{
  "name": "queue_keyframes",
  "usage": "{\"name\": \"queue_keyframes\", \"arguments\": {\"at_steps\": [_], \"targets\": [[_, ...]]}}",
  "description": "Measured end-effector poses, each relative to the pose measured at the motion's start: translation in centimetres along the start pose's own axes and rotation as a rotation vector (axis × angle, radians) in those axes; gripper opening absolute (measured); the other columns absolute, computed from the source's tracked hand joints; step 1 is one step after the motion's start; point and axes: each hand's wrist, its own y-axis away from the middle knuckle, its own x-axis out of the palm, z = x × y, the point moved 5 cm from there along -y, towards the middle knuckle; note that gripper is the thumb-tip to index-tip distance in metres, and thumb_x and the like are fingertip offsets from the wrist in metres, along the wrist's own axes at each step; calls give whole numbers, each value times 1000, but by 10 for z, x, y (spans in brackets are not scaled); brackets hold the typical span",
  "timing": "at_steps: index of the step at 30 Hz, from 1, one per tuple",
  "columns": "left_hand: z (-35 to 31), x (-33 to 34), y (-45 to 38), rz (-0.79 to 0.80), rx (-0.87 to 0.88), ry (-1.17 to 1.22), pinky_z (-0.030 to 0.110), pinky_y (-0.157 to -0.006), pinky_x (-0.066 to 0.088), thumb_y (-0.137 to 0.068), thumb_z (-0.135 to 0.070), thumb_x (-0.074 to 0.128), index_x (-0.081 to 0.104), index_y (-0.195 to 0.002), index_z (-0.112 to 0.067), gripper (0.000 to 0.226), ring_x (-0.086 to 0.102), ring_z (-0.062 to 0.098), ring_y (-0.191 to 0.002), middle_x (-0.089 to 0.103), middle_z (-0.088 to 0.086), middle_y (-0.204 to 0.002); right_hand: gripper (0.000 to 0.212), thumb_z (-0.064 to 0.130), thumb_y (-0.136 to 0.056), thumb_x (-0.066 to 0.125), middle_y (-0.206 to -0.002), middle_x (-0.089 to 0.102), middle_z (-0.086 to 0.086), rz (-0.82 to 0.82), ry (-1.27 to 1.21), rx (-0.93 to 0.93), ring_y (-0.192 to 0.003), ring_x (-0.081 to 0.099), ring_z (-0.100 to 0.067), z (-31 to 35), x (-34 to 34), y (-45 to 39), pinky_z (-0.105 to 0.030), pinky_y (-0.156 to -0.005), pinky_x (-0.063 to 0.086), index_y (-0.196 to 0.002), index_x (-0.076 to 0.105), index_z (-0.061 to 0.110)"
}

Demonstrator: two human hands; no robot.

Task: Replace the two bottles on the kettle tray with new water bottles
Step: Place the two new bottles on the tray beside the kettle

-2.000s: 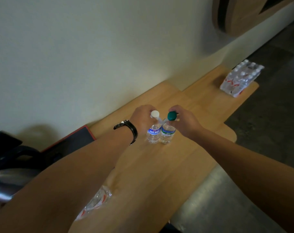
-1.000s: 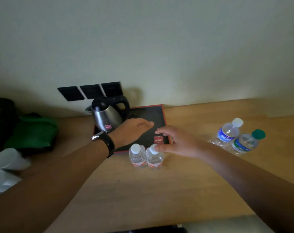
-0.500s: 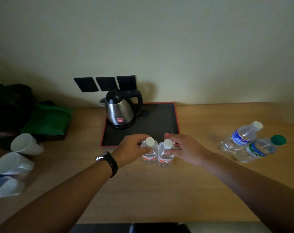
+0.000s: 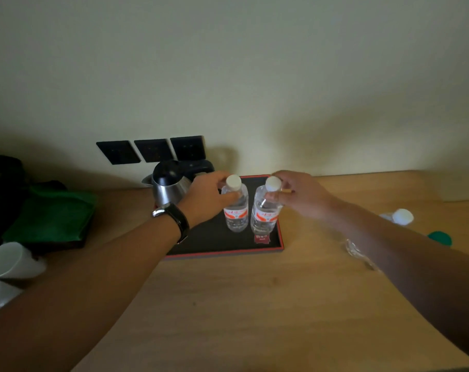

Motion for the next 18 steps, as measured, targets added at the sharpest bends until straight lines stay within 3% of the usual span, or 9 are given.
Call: {"name": "queue_keyframes", "arguments": {"at_steps": [2, 6, 13, 18], "targets": [[0, 1, -25, -16, -4, -15, 28, -85, 49, -80, -29, 78, 65, -118, -20, 41, 63, 11, -103, 70, 0, -114, 18, 27, -85, 76, -92, 68, 7, -5, 5, -7, -90, 63, -15, -5, -5, -20, -31, -72, 44, -99, 65, 24], [10, 7, -72, -48, -21, -69, 30, -80, 50, -80, -25, 77, 66, -113, -18, 36, 64, 17, -98, 70, 2, -108, 26, 27, -86, 75, -103, 65, 4, -35, -5, 27, -98, 59, -16, -24, -9, -59, -29, -77, 40, -108, 64, 21], [32, 17, -118, -72, -84, -21, 13, -64, 39, -79, -24, 78, 61, -97, -30, 26, 55, -6, -81, 61, -19, -87, 27, 24, -85, 75, -99, 64, 1, -62, -6, 74, -93, 56, -17, -54, -4, -111, -21, -65, 37, -108, 64, 14], [33, 27, -134, -75, -61, -37, 24, -74, 44, -80, -21, 76, 66, -103, -24, 25, 61, 11, -88, 65, -7, -95, 28, 24, -86, 74, -99, 63, 2, -54, -15, 82, -91, 56, -16, -65, -2, -132, -20, -64, 37, -110, 63, 15]]}}
